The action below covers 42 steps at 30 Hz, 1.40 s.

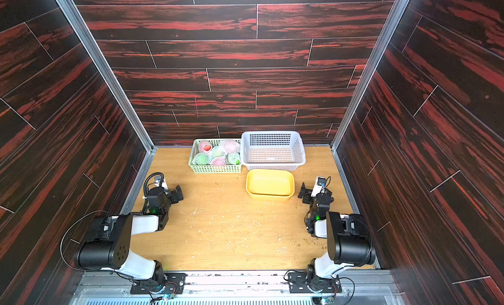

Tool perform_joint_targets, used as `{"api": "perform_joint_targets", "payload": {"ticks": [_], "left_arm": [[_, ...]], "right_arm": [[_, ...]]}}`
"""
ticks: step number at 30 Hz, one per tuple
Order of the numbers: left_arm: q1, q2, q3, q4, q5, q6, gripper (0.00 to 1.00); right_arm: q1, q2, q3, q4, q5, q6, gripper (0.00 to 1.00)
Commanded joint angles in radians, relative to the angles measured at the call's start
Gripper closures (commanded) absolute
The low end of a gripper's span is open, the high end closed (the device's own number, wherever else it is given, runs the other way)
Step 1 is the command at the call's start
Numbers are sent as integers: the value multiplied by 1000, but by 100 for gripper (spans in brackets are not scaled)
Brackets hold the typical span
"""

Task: Remove foam nets from apples
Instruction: Pick up the apple from the basket.

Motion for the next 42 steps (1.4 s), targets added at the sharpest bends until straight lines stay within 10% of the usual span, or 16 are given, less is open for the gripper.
{"api": "perform_joint_targets", "payload": {"ticks": [1, 28, 32, 35, 42], "left_arm": [[4, 1, 14, 7, -12, -11, 2], [-14, -73, -32, 109, -51, 19, 0], [-65, -461, 41, -349, -112, -68, 4], [-108, -588, 195, -557, -64, -85, 9], [-164, -209, 815, -1015, 198, -59, 10]], "right_arm": [[-2, -3, 2, 8, -3, 8, 1], [20, -150, -21, -64, 120, 15, 1], [44, -499, 56, -464, 240, 228, 1], [44, -615, 164, -646, -18, 251, 1], [220, -367, 511, -883, -247, 114, 16]]}}
